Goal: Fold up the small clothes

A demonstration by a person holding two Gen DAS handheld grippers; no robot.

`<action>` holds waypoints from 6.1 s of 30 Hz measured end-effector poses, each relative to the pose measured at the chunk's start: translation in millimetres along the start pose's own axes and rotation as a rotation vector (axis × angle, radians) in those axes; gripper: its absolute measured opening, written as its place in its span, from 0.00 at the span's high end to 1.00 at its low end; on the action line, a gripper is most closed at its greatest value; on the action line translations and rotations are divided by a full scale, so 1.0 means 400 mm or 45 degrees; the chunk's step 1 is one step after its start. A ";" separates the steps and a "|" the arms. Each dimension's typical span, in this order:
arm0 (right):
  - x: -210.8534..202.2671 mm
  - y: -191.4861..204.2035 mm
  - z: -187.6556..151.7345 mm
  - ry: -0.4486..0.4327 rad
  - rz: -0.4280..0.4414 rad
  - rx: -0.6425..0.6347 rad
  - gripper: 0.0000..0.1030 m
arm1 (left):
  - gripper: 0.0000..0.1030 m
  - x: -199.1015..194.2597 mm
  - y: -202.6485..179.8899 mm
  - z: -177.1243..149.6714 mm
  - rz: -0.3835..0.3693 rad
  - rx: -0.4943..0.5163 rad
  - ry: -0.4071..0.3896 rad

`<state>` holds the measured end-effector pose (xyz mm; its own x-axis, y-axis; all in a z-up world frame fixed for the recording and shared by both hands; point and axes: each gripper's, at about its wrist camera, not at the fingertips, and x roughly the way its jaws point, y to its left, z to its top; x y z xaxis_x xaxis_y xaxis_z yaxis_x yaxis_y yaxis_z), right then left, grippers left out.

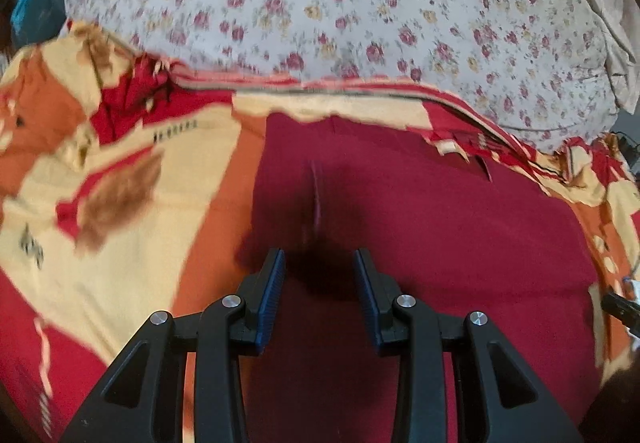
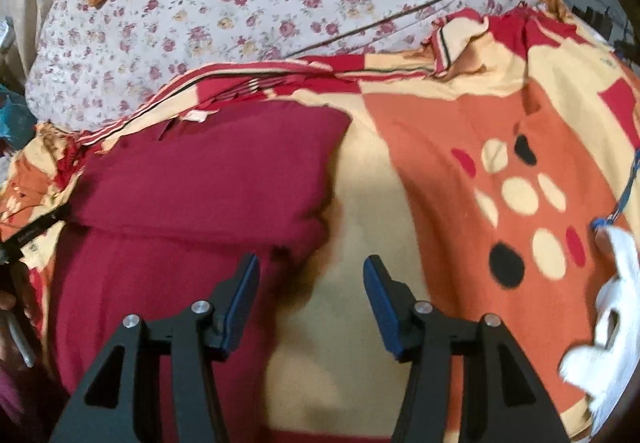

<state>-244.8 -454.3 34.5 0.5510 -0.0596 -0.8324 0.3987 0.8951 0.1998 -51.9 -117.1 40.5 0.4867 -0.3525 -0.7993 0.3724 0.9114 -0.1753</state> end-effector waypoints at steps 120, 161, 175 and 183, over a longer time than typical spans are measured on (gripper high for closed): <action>-0.114 0.137 -0.245 0.314 0.794 -0.031 0.41 | 1.00 -0.213 0.045 -0.255 -0.105 -0.096 0.172; 0.059 0.174 -0.547 0.586 0.659 -0.063 0.47 | 1.00 -0.161 0.056 -0.223 -0.046 -0.156 0.184; 0.017 0.148 -0.515 0.456 0.715 -0.044 0.76 | 1.00 -0.154 0.040 -0.223 0.002 -0.139 0.191; -0.008 0.158 -0.508 0.426 0.812 -0.072 0.87 | 1.00 -0.158 0.033 -0.220 0.026 -0.136 0.207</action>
<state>-370.4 -307.8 -55.1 0.4062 0.6124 -0.6782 0.0308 0.7326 0.6800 -147.4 -64.1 37.9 0.3561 -0.3026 -0.8841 0.2738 0.9384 -0.2109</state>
